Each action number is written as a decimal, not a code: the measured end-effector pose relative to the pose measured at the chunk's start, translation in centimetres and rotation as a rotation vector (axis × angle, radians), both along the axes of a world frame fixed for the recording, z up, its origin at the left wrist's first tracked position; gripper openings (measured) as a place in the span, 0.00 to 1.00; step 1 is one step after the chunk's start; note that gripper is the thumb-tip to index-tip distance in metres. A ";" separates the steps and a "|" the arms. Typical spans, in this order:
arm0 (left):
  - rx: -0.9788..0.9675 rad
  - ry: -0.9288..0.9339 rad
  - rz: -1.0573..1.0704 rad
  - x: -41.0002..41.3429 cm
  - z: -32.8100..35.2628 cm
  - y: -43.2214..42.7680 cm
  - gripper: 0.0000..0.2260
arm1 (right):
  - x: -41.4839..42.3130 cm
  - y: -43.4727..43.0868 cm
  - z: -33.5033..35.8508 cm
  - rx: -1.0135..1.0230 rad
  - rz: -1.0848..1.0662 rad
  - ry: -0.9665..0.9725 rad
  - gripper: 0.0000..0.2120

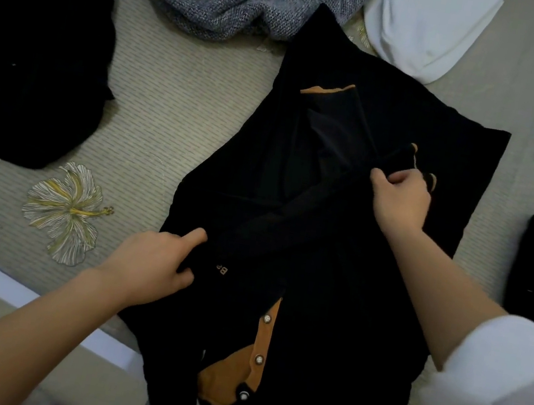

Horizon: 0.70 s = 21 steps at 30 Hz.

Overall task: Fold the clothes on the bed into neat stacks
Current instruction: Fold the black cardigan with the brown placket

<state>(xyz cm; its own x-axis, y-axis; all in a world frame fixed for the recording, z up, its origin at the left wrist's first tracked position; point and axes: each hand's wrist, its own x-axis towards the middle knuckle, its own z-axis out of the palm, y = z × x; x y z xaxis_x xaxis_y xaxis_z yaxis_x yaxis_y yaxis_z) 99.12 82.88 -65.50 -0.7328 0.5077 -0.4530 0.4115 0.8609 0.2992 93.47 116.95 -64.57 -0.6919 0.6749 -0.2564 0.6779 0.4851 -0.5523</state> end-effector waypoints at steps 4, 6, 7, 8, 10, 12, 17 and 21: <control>0.001 -0.008 -0.008 -0.3 0.0 0.3 0.18 | -2.0 -0.8 -0.9 0.016 0.040 -0.117 0.21; 0.014 -0.017 0.009 -0.5 0.0 0.1 0.17 | -3.1 -0.5 -1.3 0.026 0.026 -0.210 0.20; 0.017 -0.022 0.018 -0.4 0.0 0.1 0.16 | -3.4 -0.3 -1.3 0.026 0.020 -0.231 0.16; 0.015 -0.030 0.020 -0.4 0.1 0.1 0.14 | -3.7 0.0 -1.2 -0.002 0.000 -0.208 0.11; -0.001 -0.049 0.024 -0.5 0.5 0.0 0.09 | -4.2 0.0 -0.2 -0.153 -0.120 -0.024 0.08; 0.018 -0.047 0.086 -0.5 1.1 -0.2 0.07 | -4.7 0.1 1.6 -0.289 -0.285 0.243 0.10; 0.135 0.248 0.155 0.8 2.6 -0.9 0.14 | -3.3 1.8 5.4 -0.721 -0.584 0.666 0.07; 0.043 0.121 -0.003 2.5 3.1 0.0 0.16 | 1.3 1.8 3.1 -0.942 -0.726 0.486 0.04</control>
